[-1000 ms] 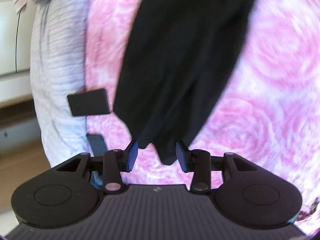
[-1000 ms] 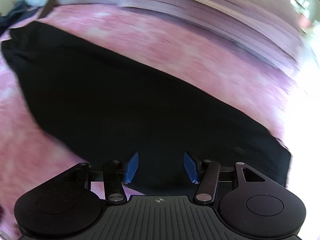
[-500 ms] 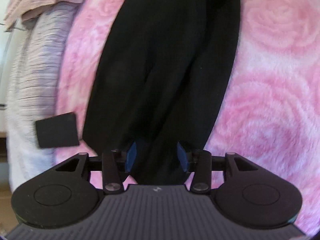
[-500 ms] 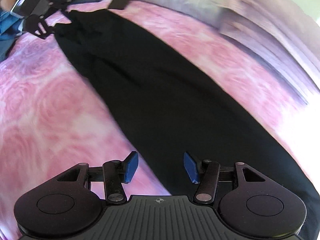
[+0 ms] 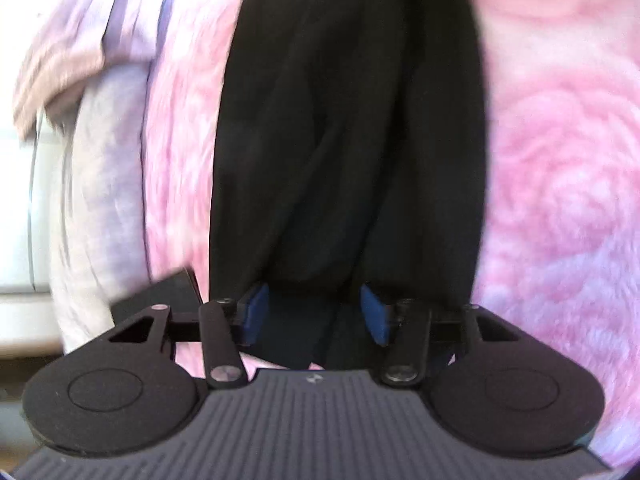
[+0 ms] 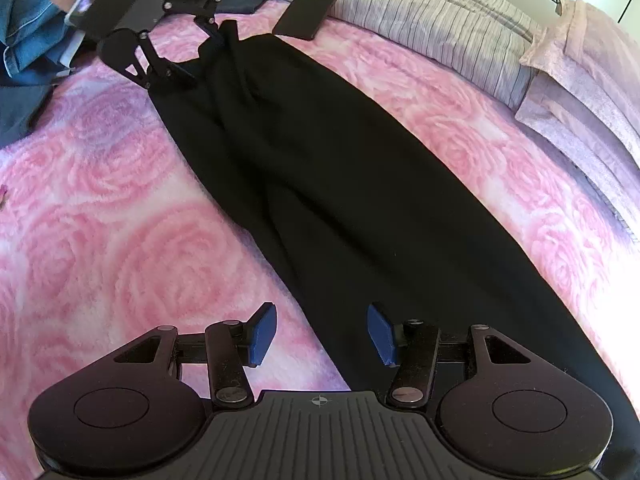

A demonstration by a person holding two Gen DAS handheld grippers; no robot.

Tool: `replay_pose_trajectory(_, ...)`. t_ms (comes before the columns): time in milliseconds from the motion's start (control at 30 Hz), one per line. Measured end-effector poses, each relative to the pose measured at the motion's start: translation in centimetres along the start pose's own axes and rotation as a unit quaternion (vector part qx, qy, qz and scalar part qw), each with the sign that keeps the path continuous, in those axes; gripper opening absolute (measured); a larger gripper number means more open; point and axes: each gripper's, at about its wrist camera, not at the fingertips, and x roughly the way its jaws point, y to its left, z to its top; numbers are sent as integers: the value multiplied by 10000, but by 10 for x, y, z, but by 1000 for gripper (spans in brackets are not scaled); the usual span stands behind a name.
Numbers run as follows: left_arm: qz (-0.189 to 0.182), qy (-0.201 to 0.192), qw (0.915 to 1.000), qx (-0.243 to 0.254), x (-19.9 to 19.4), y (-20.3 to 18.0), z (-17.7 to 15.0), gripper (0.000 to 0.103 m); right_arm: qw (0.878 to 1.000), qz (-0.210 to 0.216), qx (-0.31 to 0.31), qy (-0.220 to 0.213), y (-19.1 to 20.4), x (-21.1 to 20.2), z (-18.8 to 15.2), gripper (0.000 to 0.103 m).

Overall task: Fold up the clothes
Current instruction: 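Grasp the trouser leg hem with the left gripper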

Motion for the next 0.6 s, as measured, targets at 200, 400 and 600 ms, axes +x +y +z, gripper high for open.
replay_pose_trajectory(200, 38, 89, 9999, -65, -9, 10, -1, 1, 9997, -97, 71, 212, -7, 2, -11, 54)
replay_pose_trajectory(400, -18, 248, 9969, -744, -36, 42, -12, 1, 9990, -323, 105, 300, -18, -10, -26, 54)
replay_pose_trajectory(600, -672, 461, 9949, -600, -26, 5, -12, 1, 9974, -416, 220, 539, -23, -4, -40, 54)
